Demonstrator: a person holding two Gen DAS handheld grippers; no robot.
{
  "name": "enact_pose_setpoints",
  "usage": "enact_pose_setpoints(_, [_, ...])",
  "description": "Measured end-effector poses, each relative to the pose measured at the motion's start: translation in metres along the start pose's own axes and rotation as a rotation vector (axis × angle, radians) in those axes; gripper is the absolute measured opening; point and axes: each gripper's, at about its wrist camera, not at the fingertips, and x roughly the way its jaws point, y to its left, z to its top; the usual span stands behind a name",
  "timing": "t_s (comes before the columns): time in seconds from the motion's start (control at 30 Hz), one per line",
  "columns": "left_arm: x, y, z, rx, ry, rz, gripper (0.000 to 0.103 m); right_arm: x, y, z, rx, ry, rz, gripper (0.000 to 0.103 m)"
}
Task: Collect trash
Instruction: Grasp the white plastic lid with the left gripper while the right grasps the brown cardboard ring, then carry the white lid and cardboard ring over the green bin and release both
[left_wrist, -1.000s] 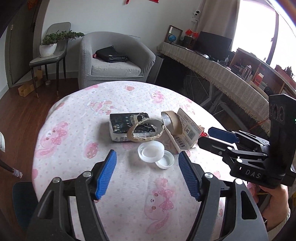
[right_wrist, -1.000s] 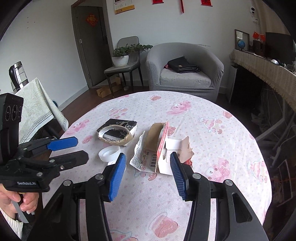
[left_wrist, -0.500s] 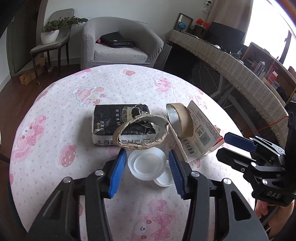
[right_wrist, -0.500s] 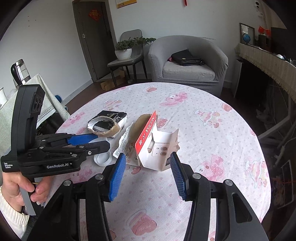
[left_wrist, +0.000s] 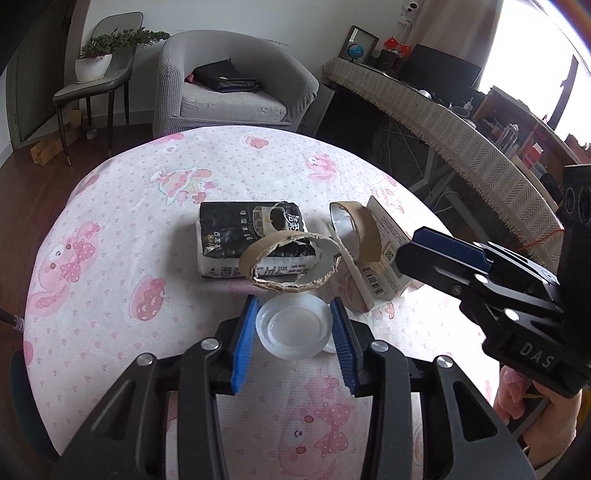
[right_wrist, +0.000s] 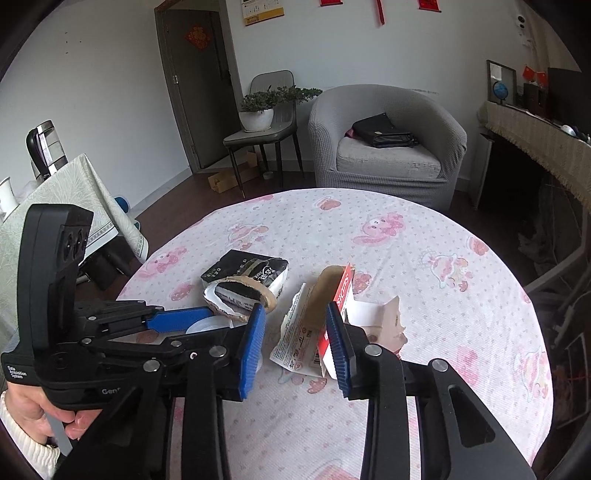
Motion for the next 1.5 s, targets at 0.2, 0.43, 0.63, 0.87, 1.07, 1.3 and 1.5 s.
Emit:
enact_pose_setpoints(0.2, [-0.01, 0.009, -0.002, 0.009, 0.0, -0.003, 0.042, 0.006, 0.007, 0.01, 0.014, -0.023, -0.031, 0.027])
enact_pose_setpoints(0.43, [-0.021, 0.024, 0.0, -0.003, -0.013, 0.001, 0.042, 0.015, 0.025, 0.017, -0.024, -0.017, -0.008, 0.027])
enact_pose_setpoints(0.63, [-0.034, 0.039, 0.0, -0.03, -0.033, 0.012, 0.042, 0.025, 0.037, 0.015, -0.053, 0.024, 0.007, 0.027])
enact_pose_setpoints(0.87, [-0.053, 0.058, 0.0, -0.054, -0.051, 0.036, 0.042, 0.047, 0.045, 0.007, -0.095, 0.113, -0.043, 0.027])
enact_pose_setpoints(1.07, [-0.065, 0.072, -0.003, -0.067, -0.058, 0.05, 0.042, 0.057, 0.052, 0.006, -0.133, 0.129, -0.106, 0.027])
enact_pose_setpoints(1.3, [-0.077, 0.084, -0.005, -0.078, -0.067, 0.06, 0.042, 0.063, 0.06, 0.009, -0.152, 0.121, -0.142, 0.027])
enact_pose_setpoints(1.5, [-0.088, 0.094, -0.007, -0.087, -0.081, 0.071, 0.042, 0.055, 0.062, 0.019, -0.121, 0.086, -0.115, 0.007])
